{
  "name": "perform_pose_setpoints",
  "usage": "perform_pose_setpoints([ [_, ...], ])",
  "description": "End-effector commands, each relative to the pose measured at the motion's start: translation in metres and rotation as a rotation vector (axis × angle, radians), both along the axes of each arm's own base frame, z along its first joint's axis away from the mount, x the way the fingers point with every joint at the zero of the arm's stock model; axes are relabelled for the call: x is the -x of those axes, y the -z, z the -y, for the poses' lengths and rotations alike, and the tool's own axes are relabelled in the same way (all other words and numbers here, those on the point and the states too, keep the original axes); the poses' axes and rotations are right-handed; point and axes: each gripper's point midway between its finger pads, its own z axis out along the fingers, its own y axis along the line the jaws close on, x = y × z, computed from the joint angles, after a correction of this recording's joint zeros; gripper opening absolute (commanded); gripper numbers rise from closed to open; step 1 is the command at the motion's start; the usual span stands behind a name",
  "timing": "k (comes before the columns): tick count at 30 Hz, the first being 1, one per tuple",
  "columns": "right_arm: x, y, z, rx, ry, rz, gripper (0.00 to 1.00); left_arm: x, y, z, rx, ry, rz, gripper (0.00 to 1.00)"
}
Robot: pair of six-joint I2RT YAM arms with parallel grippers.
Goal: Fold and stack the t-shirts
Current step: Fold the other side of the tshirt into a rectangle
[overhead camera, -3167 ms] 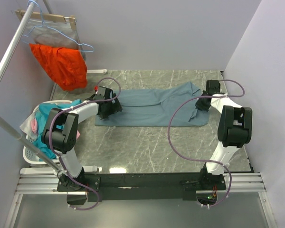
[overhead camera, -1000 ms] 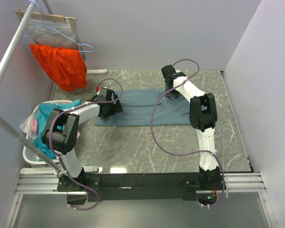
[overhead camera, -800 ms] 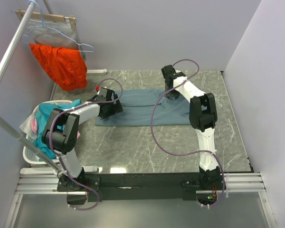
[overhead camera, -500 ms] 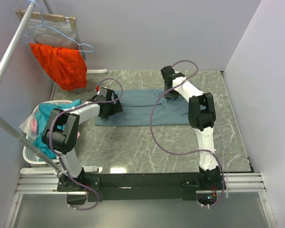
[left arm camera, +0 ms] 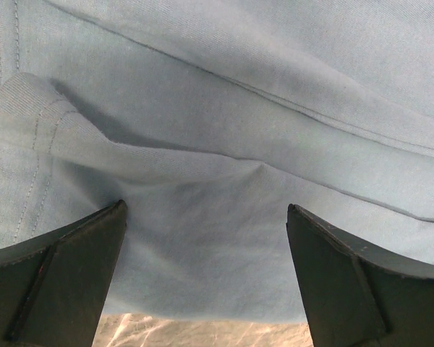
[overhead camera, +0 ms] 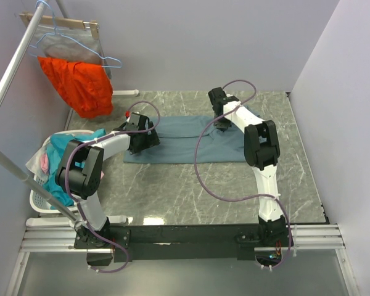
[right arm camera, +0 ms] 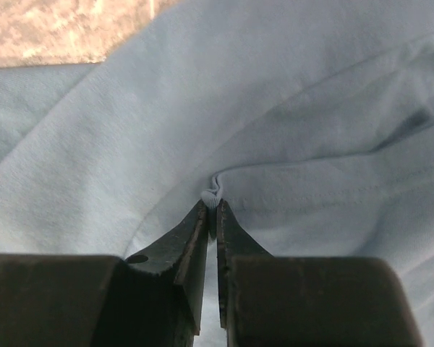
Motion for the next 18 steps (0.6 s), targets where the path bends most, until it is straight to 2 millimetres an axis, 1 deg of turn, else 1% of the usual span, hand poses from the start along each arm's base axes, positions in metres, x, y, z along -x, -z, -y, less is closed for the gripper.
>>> perform_pose_setpoints([
  [1,-0.001,-0.049,0.006,0.023,0.017,0.109,0.10,0.024,0.034,-0.006,-0.040,0.014,-0.126,0.99],
  [2,-0.001,-0.052,0.008,0.026,0.021,0.119,0.05,0.023,0.034,-0.006,-0.038,0.014,-0.125,0.99],
  [3,0.002,-0.053,0.009,0.028,0.022,0.119,0.03,0.023,0.034,-0.005,-0.037,0.016,-0.125,0.99],
  [4,0.002,-0.062,0.009,0.020,0.025,0.137,0.02,0.024,0.035,-0.006,-0.037,0.014,-0.126,0.99],
  [5,0.002,-0.064,0.008,0.014,0.023,0.145,0.00,0.024,0.034,-0.005,-0.037,0.016,-0.125,0.99],
  [8,0.002,-0.073,0.003,-0.001,0.010,0.166,0.00,0.024,0.033,-0.006,-0.038,0.015,-0.123,0.99],
  [10,-0.001,-0.076,-0.005,-0.022,-0.008,0.171,0.00,0.024,0.033,-0.006,-0.039,0.014,-0.123,1.00],
  [11,-0.006,-0.080,-0.009,-0.034,-0.016,0.182,0.00,0.023,0.032,-0.006,-0.040,0.013,-0.121,1.00],
  [12,-0.007,-0.081,-0.012,-0.037,-0.020,0.183,0.00,0.024,0.032,-0.006,-0.039,0.012,-0.122,1.00],
  [13,-0.008,-0.076,-0.015,-0.041,-0.028,0.168,0.00,0.024,0.032,-0.006,-0.040,0.013,-0.122,0.99],
  [15,-0.014,-0.080,-0.023,-0.064,-0.043,0.179,0.00,0.023,0.031,-0.007,-0.042,0.010,-0.120,1.00],
  [16,-0.015,-0.076,-0.029,-0.087,-0.059,0.172,0.00,0.024,0.031,-0.007,-0.043,0.011,-0.120,1.00],
  [18,-0.019,-0.078,-0.036,-0.107,-0.073,0.177,0.00,0.023,0.031,-0.008,-0.047,0.009,-0.122,1.00],
])
